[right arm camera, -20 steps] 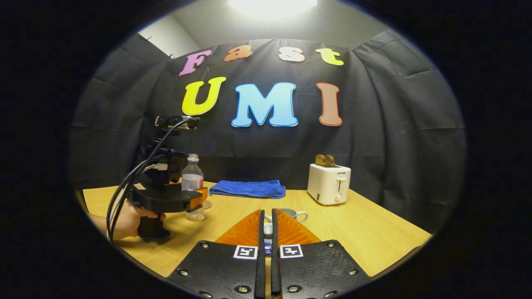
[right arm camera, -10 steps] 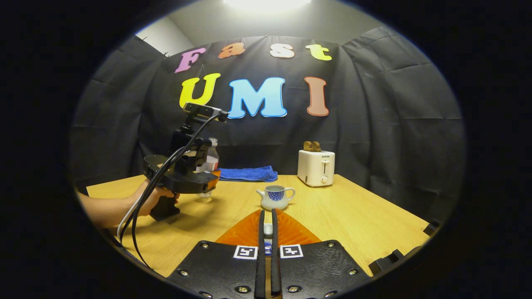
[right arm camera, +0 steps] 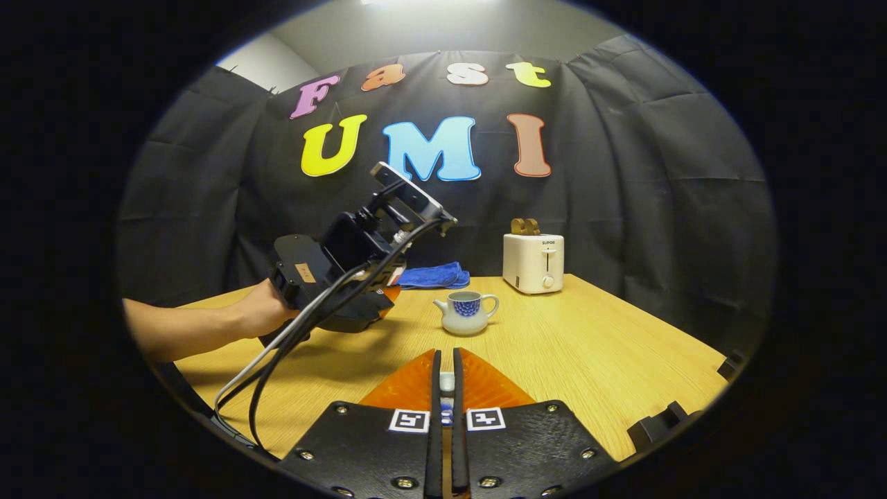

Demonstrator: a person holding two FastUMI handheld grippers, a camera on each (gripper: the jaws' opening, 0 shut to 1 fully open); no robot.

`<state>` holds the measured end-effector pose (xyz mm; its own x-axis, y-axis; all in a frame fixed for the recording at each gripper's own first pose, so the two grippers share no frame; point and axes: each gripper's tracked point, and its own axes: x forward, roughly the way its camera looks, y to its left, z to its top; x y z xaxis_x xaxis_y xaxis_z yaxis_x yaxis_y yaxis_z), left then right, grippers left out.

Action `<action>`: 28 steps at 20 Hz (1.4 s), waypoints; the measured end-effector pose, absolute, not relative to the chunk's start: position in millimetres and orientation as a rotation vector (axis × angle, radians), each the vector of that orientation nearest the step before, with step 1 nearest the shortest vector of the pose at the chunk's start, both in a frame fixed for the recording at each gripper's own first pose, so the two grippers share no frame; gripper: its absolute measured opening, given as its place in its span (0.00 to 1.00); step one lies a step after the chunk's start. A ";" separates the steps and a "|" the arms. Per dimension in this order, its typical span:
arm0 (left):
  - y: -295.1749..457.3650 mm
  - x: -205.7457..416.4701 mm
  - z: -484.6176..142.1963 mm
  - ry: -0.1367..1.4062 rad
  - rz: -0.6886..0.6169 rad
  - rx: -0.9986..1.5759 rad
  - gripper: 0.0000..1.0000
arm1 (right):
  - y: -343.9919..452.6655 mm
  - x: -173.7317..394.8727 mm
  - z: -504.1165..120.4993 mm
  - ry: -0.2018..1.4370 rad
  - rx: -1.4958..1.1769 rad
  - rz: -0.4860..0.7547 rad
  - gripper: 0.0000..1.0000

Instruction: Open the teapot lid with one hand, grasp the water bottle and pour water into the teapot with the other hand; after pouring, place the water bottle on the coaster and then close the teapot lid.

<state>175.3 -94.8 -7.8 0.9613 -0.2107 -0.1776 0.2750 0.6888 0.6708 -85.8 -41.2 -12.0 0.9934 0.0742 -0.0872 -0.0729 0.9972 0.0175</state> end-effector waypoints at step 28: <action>-138.4 203.8 -30.4 0.092 -0.303 1.535 0.87 | -58.4 -80.6 -23.1 0.102 0.067 0.068 0.05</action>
